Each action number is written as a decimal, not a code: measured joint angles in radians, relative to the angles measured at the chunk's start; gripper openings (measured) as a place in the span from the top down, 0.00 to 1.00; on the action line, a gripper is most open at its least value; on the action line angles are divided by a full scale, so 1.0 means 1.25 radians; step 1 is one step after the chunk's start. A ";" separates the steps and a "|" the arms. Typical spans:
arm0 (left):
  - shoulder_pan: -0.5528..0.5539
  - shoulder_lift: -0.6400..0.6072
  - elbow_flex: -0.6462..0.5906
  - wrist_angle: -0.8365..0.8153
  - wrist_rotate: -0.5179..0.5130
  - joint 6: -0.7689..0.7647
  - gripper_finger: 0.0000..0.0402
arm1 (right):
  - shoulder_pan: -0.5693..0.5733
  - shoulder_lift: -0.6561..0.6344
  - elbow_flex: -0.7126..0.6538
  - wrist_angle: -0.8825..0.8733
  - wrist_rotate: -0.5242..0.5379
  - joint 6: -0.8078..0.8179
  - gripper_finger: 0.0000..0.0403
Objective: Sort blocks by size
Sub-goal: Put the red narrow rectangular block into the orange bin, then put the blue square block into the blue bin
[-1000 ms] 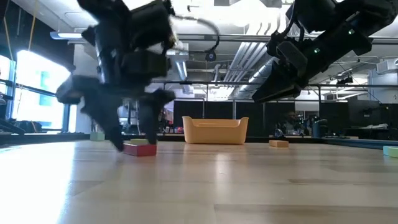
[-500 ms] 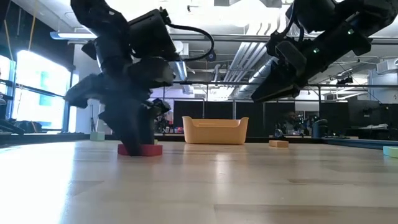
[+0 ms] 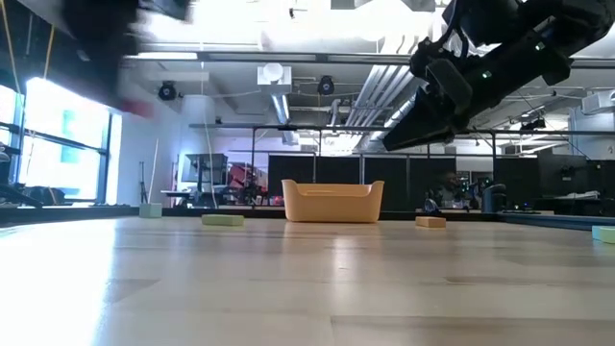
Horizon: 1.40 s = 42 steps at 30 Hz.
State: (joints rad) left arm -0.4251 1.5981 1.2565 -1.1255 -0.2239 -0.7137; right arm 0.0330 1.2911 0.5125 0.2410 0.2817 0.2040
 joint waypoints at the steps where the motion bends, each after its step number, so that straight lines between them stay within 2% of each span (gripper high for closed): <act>1: -0.027 -0.018 -0.006 -0.062 0.034 -0.108 0.78 | 0.000 0.000 0.000 0.007 0.000 -0.007 0.69; 3: -0.086 -0.052 -0.037 -0.143 0.117 -0.324 0.78 | 0.000 0.000 0.000 0.020 0.000 -0.025 0.69; 6: -0.172 -0.118 -0.094 -0.136 0.213 -0.610 0.78 | 0.000 0.000 0.000 0.037 0.000 -0.055 0.69; 10: -0.258 -0.178 -0.190 -0.076 0.248 -0.816 0.78 | 0.000 0.000 0.000 0.066 0.000 -0.080 0.69; 12: -0.275 -0.200 -0.233 -0.069 0.244 -0.865 0.78 | 0.000 0.000 0.000 0.067 -0.004 -0.080 0.69; 16: -0.269 -0.209 -0.305 -0.056 0.243 -0.874 0.76 | 0.001 0.000 0.000 0.065 -0.050 -0.080 0.69; 21: -0.216 -0.222 -0.327 -0.083 0.228 -0.894 0.49 | 0.001 0.000 0.000 0.063 -0.080 -0.080 0.69; 24: -0.186 -0.246 -0.291 -0.118 0.124 -0.915 0.38 | 0.001 0.000 0.001 0.063 -0.080 -0.080 0.69; 27: -0.149 -0.277 -0.231 -0.126 -0.017 -0.886 0.34 | 0.001 0.000 0.000 0.062 -0.080 -0.080 0.69; 30: -0.090 -0.296 -0.177 -0.125 -0.185 -0.790 0.34 | 0.001 0.000 0.000 0.062 -0.080 -0.080 0.69; 32: -0.023 -0.300 -0.156 -0.121 -0.263 -0.700 0.36 | 0.001 0.000 0.000 0.062 -0.080 -0.080 0.69; 37: 0.241 -0.287 -0.146 -0.097 -0.287 -0.401 0.41 | 0.001 0.000 0.000 0.062 -0.081 -0.080 0.69; 42: 0.540 -0.263 -0.146 -0.044 -0.286 -0.176 0.42 | 0.001 0.000 0.000 0.062 -0.081 -0.080 0.69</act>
State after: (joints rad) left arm 0.2501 1.2689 1.0734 -1.1802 -0.5819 -0.9343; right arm 0.0338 1.2915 0.5129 0.3187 0.1799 0.1041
